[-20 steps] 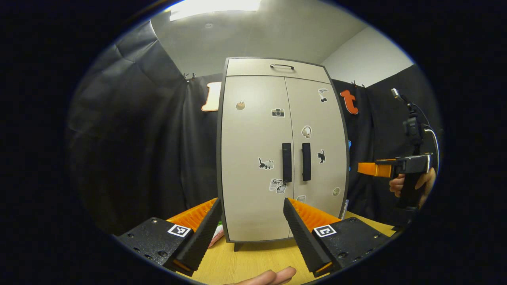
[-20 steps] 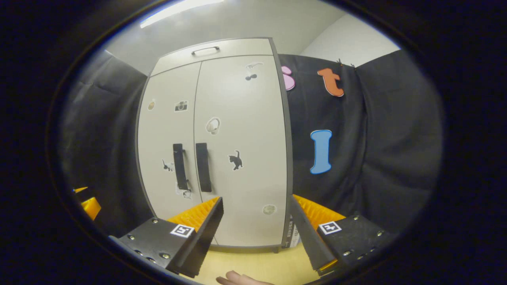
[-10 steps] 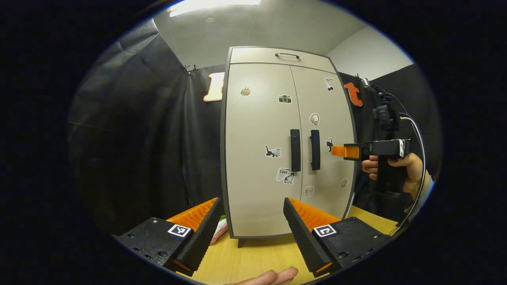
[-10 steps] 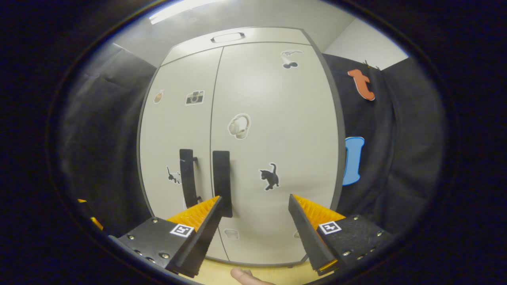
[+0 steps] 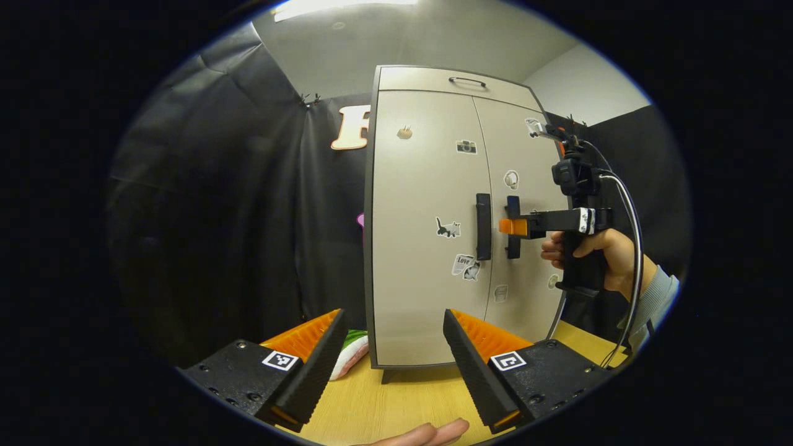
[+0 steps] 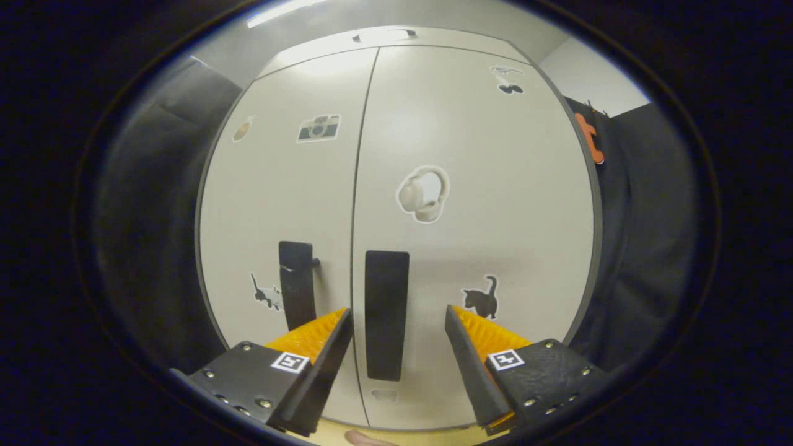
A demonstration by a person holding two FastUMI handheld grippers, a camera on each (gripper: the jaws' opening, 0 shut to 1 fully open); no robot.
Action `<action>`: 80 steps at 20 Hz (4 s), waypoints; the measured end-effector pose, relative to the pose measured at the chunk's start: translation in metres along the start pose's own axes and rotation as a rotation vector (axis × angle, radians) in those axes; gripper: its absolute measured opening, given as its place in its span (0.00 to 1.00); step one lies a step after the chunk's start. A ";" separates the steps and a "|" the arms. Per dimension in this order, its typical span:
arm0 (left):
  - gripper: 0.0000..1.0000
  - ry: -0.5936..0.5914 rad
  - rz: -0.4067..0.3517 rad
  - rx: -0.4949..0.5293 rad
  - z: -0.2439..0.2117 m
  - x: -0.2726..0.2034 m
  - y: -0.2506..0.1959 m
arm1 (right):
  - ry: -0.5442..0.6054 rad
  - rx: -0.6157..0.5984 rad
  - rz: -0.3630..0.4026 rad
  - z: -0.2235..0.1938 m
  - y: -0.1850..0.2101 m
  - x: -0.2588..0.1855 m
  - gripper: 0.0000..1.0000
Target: Open the right door of the double-door shoe cabinet with the right hand, and open the left door with the left hand.
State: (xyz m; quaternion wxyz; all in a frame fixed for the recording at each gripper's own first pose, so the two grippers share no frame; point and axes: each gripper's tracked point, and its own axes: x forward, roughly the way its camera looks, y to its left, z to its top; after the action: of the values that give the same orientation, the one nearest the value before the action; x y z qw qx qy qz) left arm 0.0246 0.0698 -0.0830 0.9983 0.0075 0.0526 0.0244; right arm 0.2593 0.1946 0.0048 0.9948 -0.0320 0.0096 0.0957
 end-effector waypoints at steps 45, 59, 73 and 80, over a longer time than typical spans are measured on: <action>0.96 0.006 -0.043 0.003 0.008 -0.030 -0.061 | 0.014 -0.023 0.151 -0.001 -0.012 -0.057 0.98; 0.97 0.058 -0.029 -0.004 -0.020 -0.014 -0.036 | 0.029 0.048 0.013 -0.013 0.011 0.008 0.28; 0.96 0.025 0.001 -0.011 -0.002 -0.024 -0.041 | 0.080 0.049 0.167 -0.010 -0.006 -0.062 0.09; 0.96 0.010 -0.027 0.009 0.006 -0.033 -0.066 | 0.089 0.034 0.228 -0.010 -0.034 -0.110 0.09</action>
State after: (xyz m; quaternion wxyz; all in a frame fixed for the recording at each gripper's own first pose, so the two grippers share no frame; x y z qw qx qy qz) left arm -0.0043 0.0022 -0.0752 0.9982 0.0112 0.0579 0.0109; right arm 0.1579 0.1401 0.0000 0.9765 -0.0179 0.0589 0.2065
